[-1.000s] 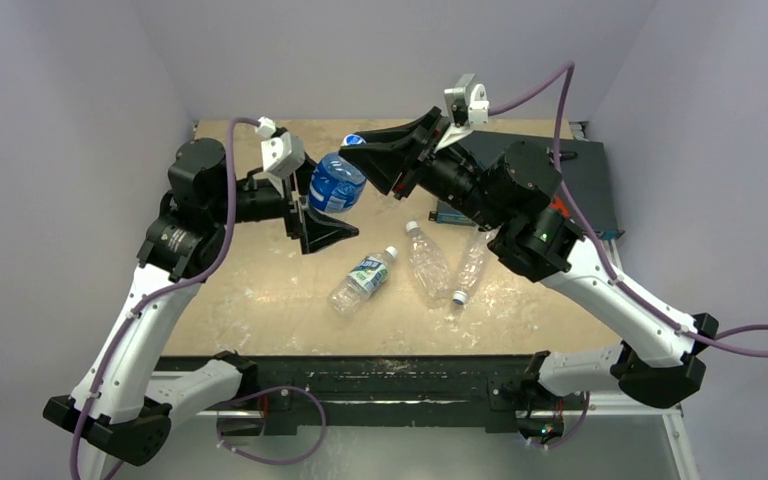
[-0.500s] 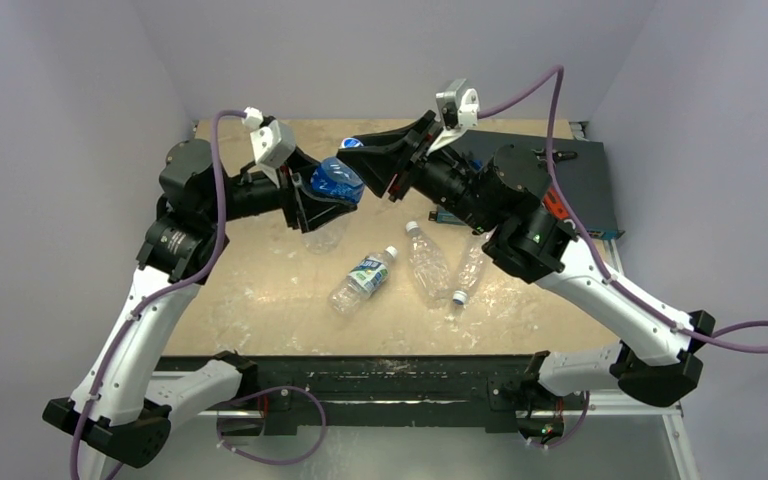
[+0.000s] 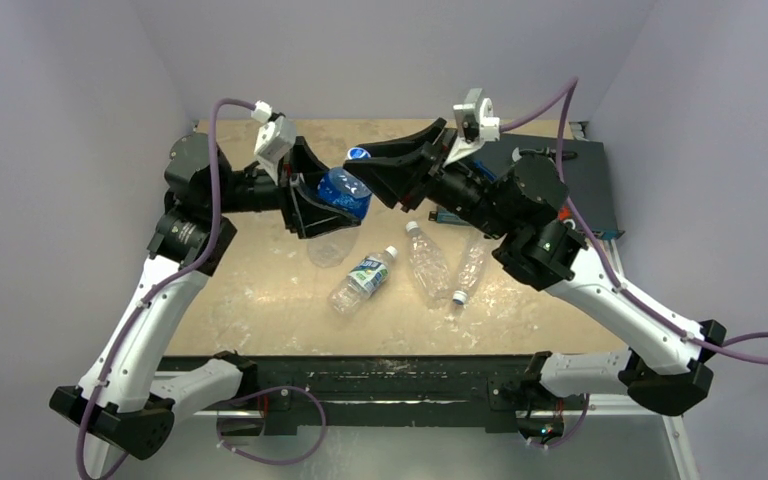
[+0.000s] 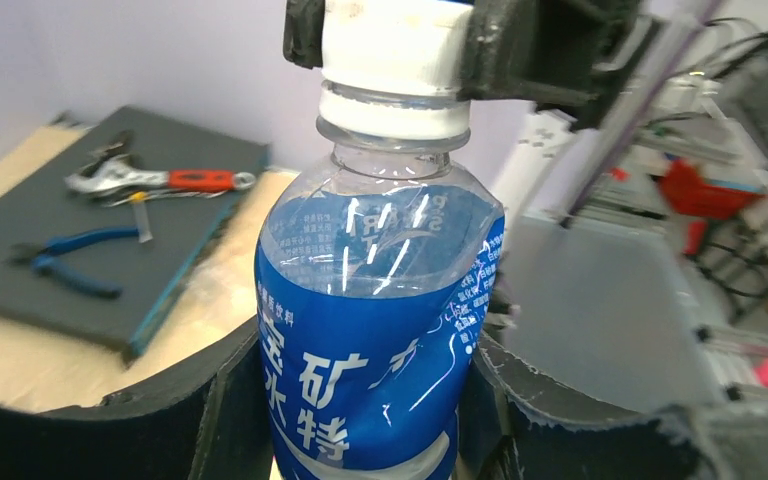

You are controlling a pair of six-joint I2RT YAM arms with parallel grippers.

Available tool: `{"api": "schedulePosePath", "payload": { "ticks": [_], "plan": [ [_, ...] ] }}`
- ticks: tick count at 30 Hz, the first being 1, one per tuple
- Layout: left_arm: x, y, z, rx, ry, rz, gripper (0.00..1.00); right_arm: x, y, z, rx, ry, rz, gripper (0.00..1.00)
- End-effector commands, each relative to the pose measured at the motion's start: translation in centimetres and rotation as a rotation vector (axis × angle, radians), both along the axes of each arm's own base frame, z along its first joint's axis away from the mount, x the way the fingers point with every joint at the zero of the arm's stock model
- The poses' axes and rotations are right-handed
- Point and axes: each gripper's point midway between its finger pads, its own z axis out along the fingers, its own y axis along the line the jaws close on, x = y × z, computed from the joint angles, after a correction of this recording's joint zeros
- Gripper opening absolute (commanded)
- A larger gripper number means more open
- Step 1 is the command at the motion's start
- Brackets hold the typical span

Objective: Unscrew the bottle caps
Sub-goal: Unscrew the bottle cap from the plastic bottle.

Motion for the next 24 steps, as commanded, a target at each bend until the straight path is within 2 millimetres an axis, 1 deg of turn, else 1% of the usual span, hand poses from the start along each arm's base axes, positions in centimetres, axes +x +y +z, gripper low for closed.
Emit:
{"api": "schedulePosePath", "payload": {
  "ticks": [1, 2, 4, 7, 9, 14, 16, 17, 18, 19, 21, 22, 23, 24],
  "plan": [
    [-6.3, 0.0, 3.5, -0.072, 0.043, -0.326, 0.12, -4.4, -0.5, 2.1, 0.051, -0.132, 0.211, 0.00],
    [-6.6, 0.1, 3.8, -0.073, 0.055, -0.341, 0.09, -5.3, -0.5, 2.2, 0.051, -0.151, 0.265, 0.00],
    [-7.3, 0.2, 4.2, -0.067, 0.063, -0.371, 0.07, -6.9, -0.4, 2.3, 0.042, -0.186, 0.374, 0.00],
    [-8.0, 0.2, 4.4, -0.053, 0.069, -0.408, 0.06, -8.9, -0.4, 2.3, 0.008, -0.236, 0.507, 0.00],
    [-8.3, 0.2, 4.2, -0.047, 0.071, -0.419, 0.06, -9.6, -0.5, 2.2, -0.021, -0.260, 0.557, 0.00],
    [-8.2, 0.2, 3.8, -0.036, 0.060, -0.416, 0.06, -9.8, -0.7, 1.8, -0.070, -0.277, 0.579, 0.00],
    [-7.9, 0.0, 3.8, -0.041, 0.047, -0.399, 0.05, -9.2, -0.7, 1.7, -0.077, -0.265, 0.550, 0.00],
    [-7.6, 0.0, 3.8, -0.045, 0.038, -0.384, 0.05, -8.5, -0.6, 1.6, -0.077, -0.245, 0.512, 0.11],
    [-7.3, -0.1, 3.8, -0.047, 0.023, -0.369, 0.05, -7.4, -0.6, 1.8, -0.069, -0.216, 0.449, 0.36],
    [-6.7, -0.3, 3.6, -0.045, 0.008, -0.338, 0.05, -6.1, -0.7, 1.9, -0.060, -0.187, 0.379, 0.56],
    [-4.8, -0.5, 2.9, -0.015, -0.027, -0.226, 0.05, -2.6, -1.9, 2.7, -0.024, -0.125, 0.160, 0.83],
    [-3.6, -0.4, 2.2, 0.013, -0.054, -0.161, 0.05, -1.5, -2.6, 3.1, 0.001, -0.101, 0.084, 0.89],
    [-2.7, -0.3, 1.8, 0.030, -0.076, -0.108, 0.05, -0.5, -3.4, 3.6, 0.036, -0.079, 0.008, 0.92],
    [-1.5, -0.2, 1.6, 0.040, -0.105, -0.038, 0.05, -0.1, -3.8, 3.9, 0.060, -0.063, -0.039, 0.94]
  ]
}}
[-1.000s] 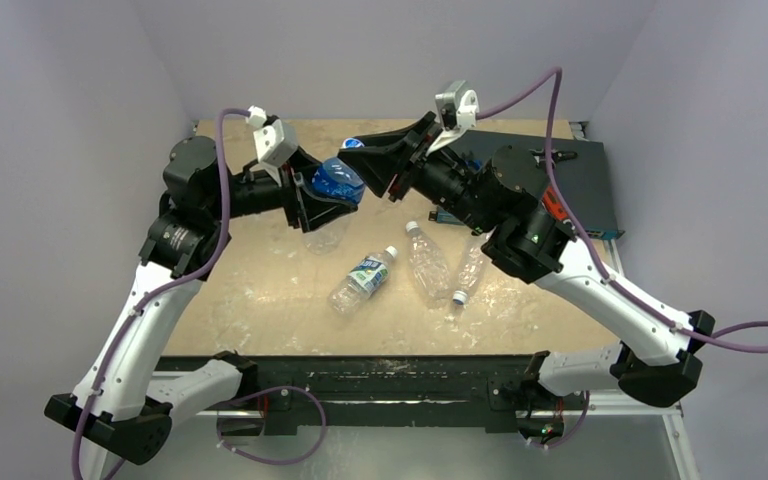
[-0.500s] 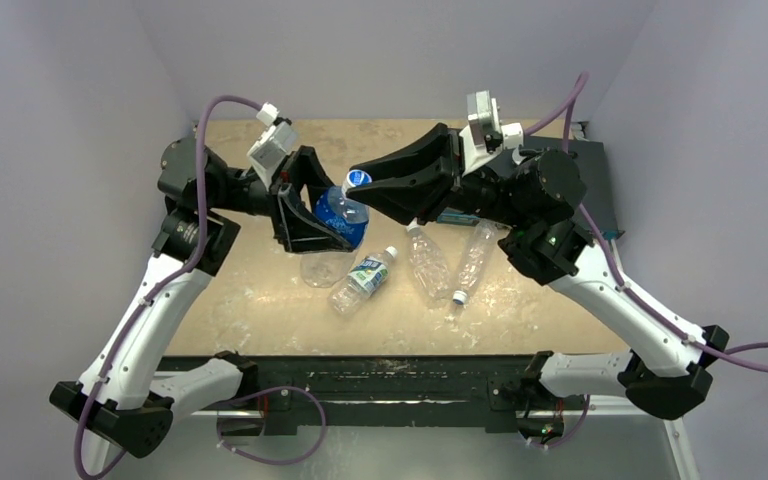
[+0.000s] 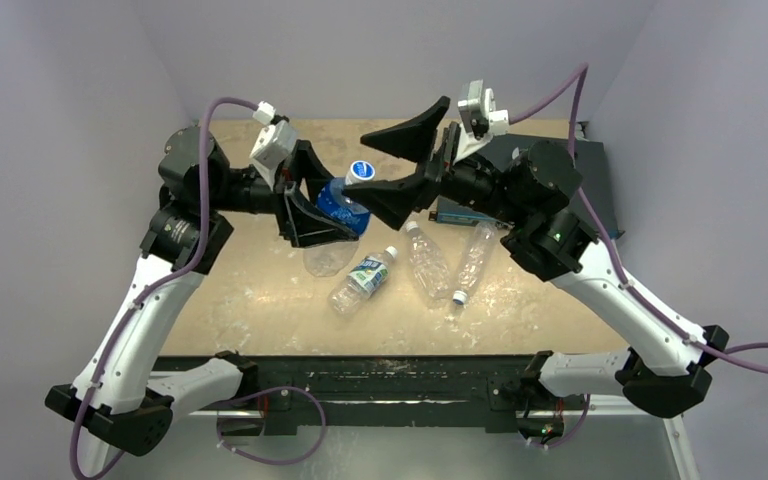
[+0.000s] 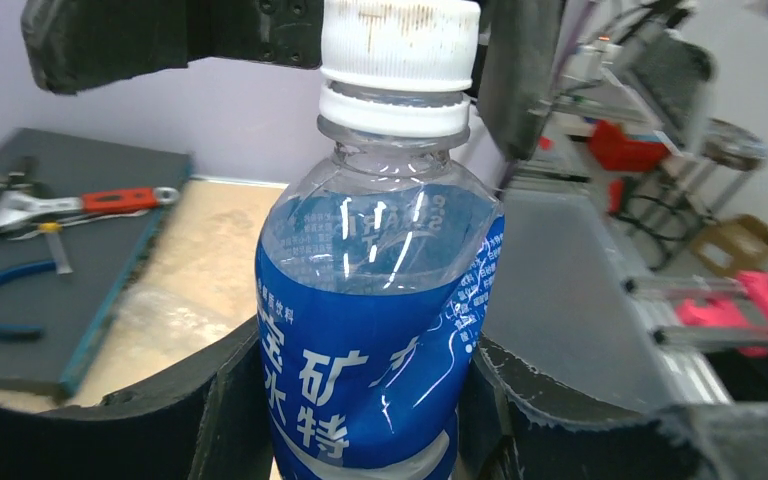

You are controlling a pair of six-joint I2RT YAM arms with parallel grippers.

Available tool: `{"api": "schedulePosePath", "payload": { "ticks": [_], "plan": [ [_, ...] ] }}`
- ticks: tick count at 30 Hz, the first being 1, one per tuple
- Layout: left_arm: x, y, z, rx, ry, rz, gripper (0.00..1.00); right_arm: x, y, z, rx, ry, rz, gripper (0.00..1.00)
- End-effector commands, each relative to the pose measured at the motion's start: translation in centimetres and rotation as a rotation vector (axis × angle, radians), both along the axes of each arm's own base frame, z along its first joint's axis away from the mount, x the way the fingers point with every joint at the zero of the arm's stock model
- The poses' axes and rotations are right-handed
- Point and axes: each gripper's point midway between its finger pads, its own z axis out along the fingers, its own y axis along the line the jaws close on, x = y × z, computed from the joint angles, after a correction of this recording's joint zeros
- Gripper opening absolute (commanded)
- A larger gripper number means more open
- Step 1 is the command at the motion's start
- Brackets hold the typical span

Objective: Unscrew the bottle caps
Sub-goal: Unscrew the bottle cap from the plastic bottle.

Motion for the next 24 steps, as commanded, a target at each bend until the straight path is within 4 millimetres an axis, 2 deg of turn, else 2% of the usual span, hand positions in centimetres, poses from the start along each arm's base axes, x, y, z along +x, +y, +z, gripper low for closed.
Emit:
{"api": "schedulePosePath", "payload": {
  "ticks": [1, 3, 6, 10, 14, 24],
  "plan": [
    [5.1, 0.7, -1.0, 0.056, -0.174, 0.321, 0.05, 4.1, -3.4, 2.6, 0.119, 0.091, -0.341, 0.96],
    [7.0, 1.4, -1.4, 0.068, -0.229, 0.440, 0.05, 4.4, -3.2, 2.8, 0.127, 0.122, -0.400, 0.99],
    [9.5, 2.6, -2.0, 0.090, -0.288, 0.596, 0.06, 5.6, -1.8, 1.9, 0.089, 0.194, -0.480, 0.99],
    [11.2, 3.7, -2.8, 0.122, -0.320, 0.698, 0.06, 7.7, -1.2, 1.0, 0.060, 0.295, -0.602, 0.98],
    [11.6, 4.1, -3.0, 0.132, -0.328, 0.733, 0.06, 9.3, -1.1, 0.0, 0.057, 0.353, -0.700, 0.90],
    [11.8, 4.2, -3.3, 0.141, -0.314, 0.743, 0.05, 9.7, 0.5, -0.3, 0.055, 0.364, -0.681, 0.69]
  ]
}}
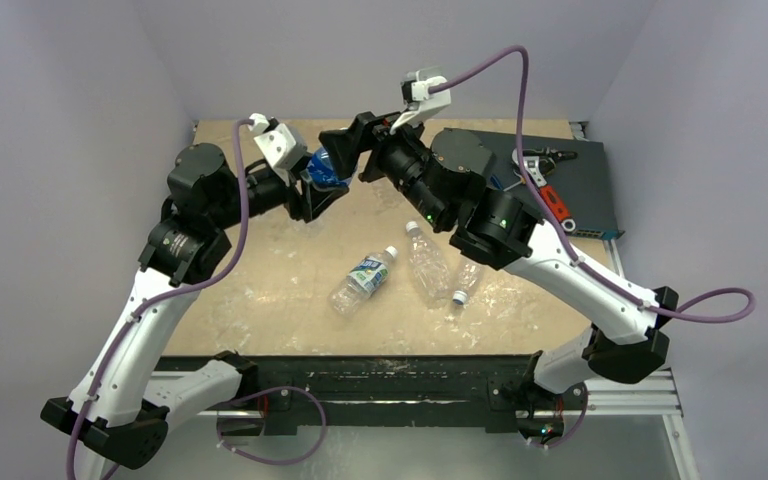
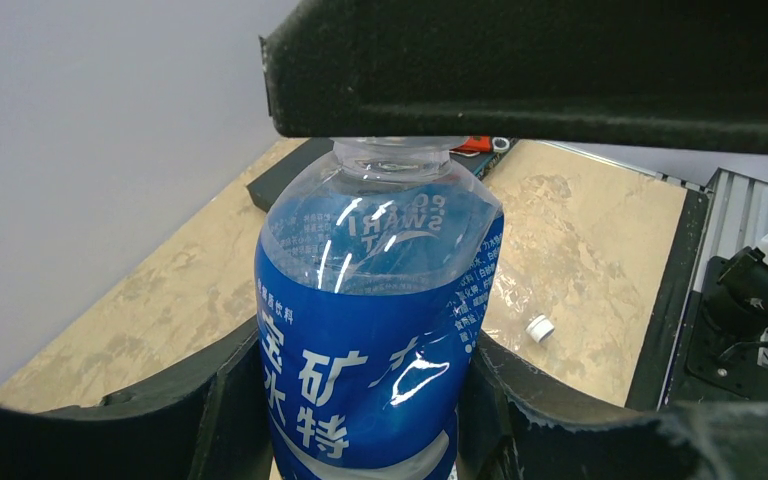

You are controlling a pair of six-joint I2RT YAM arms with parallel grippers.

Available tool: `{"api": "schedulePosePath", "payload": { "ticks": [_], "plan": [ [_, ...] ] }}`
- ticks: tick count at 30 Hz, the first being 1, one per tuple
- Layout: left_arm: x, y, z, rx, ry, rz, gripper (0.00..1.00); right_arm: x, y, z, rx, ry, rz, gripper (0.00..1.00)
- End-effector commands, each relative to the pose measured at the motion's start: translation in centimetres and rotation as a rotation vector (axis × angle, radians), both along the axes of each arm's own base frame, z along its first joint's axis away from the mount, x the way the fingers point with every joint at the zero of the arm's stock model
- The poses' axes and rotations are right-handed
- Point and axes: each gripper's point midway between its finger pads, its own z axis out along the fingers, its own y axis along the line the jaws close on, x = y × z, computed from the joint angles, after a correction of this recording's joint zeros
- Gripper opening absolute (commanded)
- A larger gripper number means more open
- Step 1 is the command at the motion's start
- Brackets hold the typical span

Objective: Unscrew the bottle caps
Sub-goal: Unscrew the bottle cap from the plastic bottle.

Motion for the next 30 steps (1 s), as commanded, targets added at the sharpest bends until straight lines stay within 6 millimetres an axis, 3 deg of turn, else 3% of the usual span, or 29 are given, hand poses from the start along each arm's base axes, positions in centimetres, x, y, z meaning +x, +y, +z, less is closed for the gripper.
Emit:
{"api": "schedulePosePath", "payload": {
  "ticks": [1, 13, 16, 18, 23, 26, 30],
  "plan": [
    [0.1, 0.5, 1.0, 0.000, -0.054, 0.025, 0.05, -0.6, -1.5, 3.2, 0.089, -0.022, -0.022, 0.66],
    [0.1, 0.3, 0.8, 0.000, -0.045, 0.017, 0.06, -1.1, -0.9, 2.5, 0.099, -0.019, 0.024, 0.18],
    [-0.4, 0.0, 1.0, -0.010, -0.036, -0.013, 0.06, -1.6, -0.8, 2.7, 0.095, -0.033, 0.050, 0.10],
    [-1.1, -0.5, 1.0, -0.020, -0.022, -0.061, 0.06, -2.1, -0.8, 3.3, 0.087, -0.064, 0.081, 0.05],
    [-5.8, -2.4, 2.0, -0.076, 0.033, -0.321, 0.08, -4.3, -0.6, 4.6, 0.074, -0.175, 0.266, 0.03],
    [-8.3, -3.0, 2.9, -0.110, 0.058, -0.455, 0.09, -6.4, -1.1, 5.3, 0.093, -0.254, 0.444, 0.01],
    [-10.1, -3.2, 3.5, -0.134, 0.110, -0.557, 0.09, -9.2, -1.6, 5.1, 0.073, -0.348, 0.610, 0.00]
  ]
}}
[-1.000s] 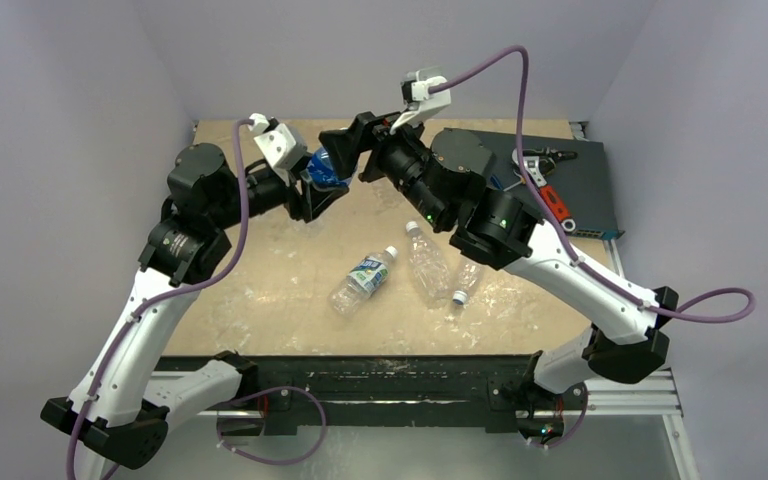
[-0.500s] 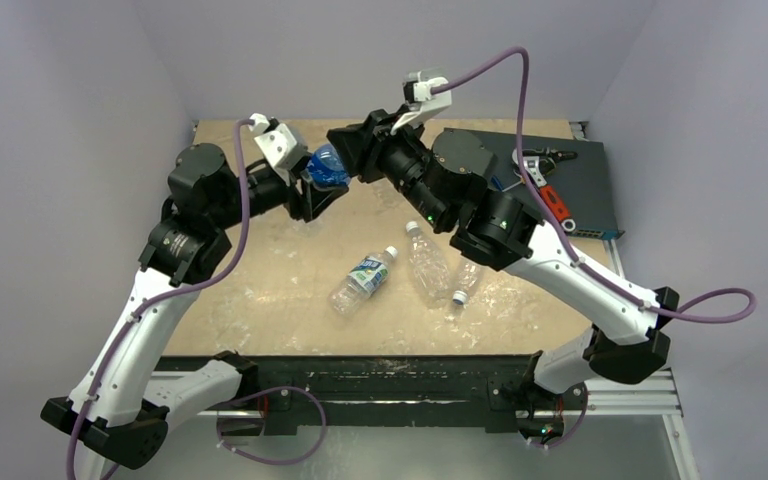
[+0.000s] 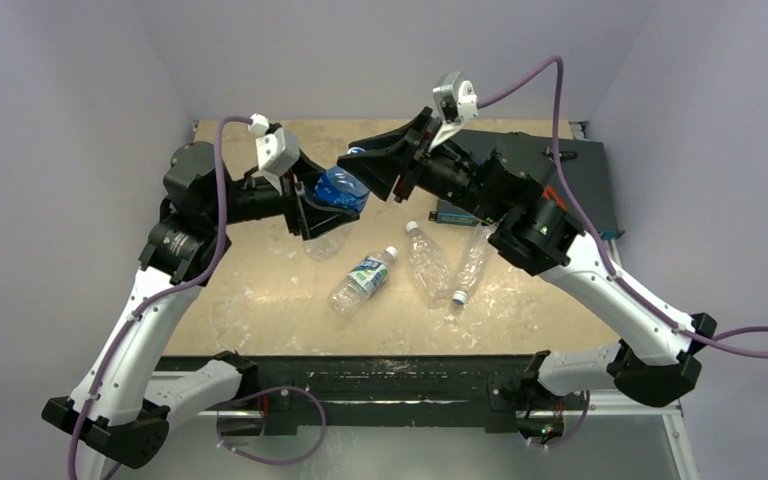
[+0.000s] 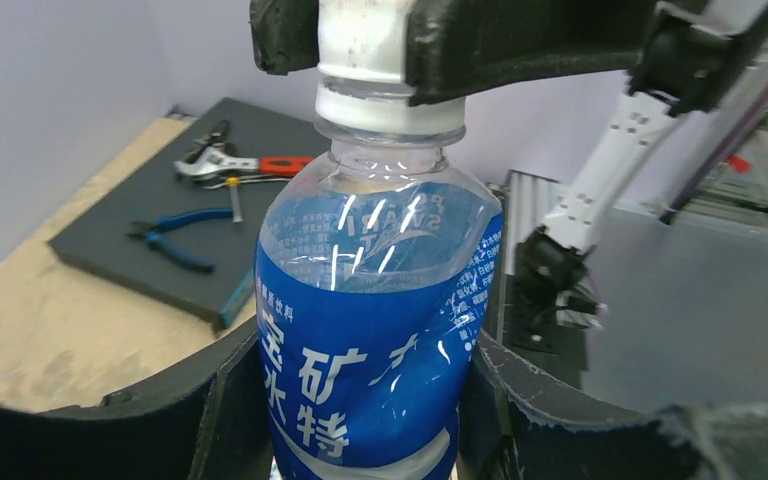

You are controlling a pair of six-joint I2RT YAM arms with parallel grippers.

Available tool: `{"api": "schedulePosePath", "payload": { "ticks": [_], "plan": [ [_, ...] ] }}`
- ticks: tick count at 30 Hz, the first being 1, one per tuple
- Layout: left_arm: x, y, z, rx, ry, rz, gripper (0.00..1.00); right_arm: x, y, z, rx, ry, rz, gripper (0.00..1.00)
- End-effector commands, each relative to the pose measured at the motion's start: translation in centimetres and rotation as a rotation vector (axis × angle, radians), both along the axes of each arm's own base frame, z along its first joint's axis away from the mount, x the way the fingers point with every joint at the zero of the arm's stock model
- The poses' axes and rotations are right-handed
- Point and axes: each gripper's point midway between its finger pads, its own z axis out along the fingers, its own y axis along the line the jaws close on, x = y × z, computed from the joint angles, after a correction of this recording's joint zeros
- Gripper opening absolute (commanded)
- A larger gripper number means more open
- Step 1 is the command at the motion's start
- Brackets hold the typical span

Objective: Unscrew the bottle caps
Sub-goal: Unscrew the bottle cap from the plastic bottle.

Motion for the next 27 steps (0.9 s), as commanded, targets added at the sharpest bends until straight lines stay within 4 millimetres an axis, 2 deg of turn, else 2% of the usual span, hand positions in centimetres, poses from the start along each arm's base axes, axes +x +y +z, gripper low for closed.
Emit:
{"api": "schedulePosePath", "payload": {
  "ticks": [1, 4, 9, 10, 11, 13, 14, 15, 17, 20, 23, 27],
  "plan": [
    [-5.6, -0.8, 2.4, -0.055, 0.015, -0.287, 0.09, -5.2, -0.6, 3.5, 0.072, -0.208, 0.264, 0.00],
    [-6.0, -0.9, 2.6, -0.063, 0.038, -0.319, 0.09, -6.4, -0.5, 3.0, 0.049, -0.244, 0.324, 0.00],
    [-6.6, -1.1, 3.2, -0.084, 0.066, -0.362, 0.08, -6.9, -0.2, 2.1, 0.009, -0.275, 0.364, 0.00],
    [-6.7, -1.1, 3.2, -0.085, 0.071, -0.371, 0.08, -6.9, -0.2, 1.9, -0.003, -0.275, 0.366, 0.03],
    [-6.7, -1.1, 3.2, -0.084, 0.074, -0.375, 0.08, -6.7, -0.1, 1.7, -0.014, -0.273, 0.359, 0.12],
    [-6.3, -1.2, 3.0, -0.079, 0.072, -0.360, 0.08, -5.4, -0.2, 1.6, -0.025, -0.252, 0.288, 0.52],
    [-5.8, -1.2, 2.6, -0.070, 0.070, -0.335, 0.08, -4.5, -0.4, 1.6, -0.023, -0.234, 0.241, 0.67],
    [-5.2, -1.1, 2.2, -0.055, 0.053, -0.300, 0.08, -3.6, -0.7, 1.8, -0.013, -0.213, 0.184, 0.77],
    [-3.6, -1.0, 1.5, -0.024, 0.006, -0.211, 0.09, -1.5, -1.7, 2.1, 0.003, -0.160, 0.059, 0.85],
    [-1.0, -0.4, 0.6, 0.013, -0.051, -0.065, 0.14, -0.3, -2.9, 3.2, 0.059, -0.121, -0.051, 0.97],
    [0.9, 0.4, -0.2, 0.039, -0.081, 0.053, 0.15, 1.0, -3.4, 3.4, 0.085, -0.058, -0.162, 0.99],
    [3.0, 1.6, -0.6, 0.063, -0.128, 0.186, 0.14, 3.4, -2.7, 2.1, 0.054, 0.046, -0.284, 0.99]
  ]
}}
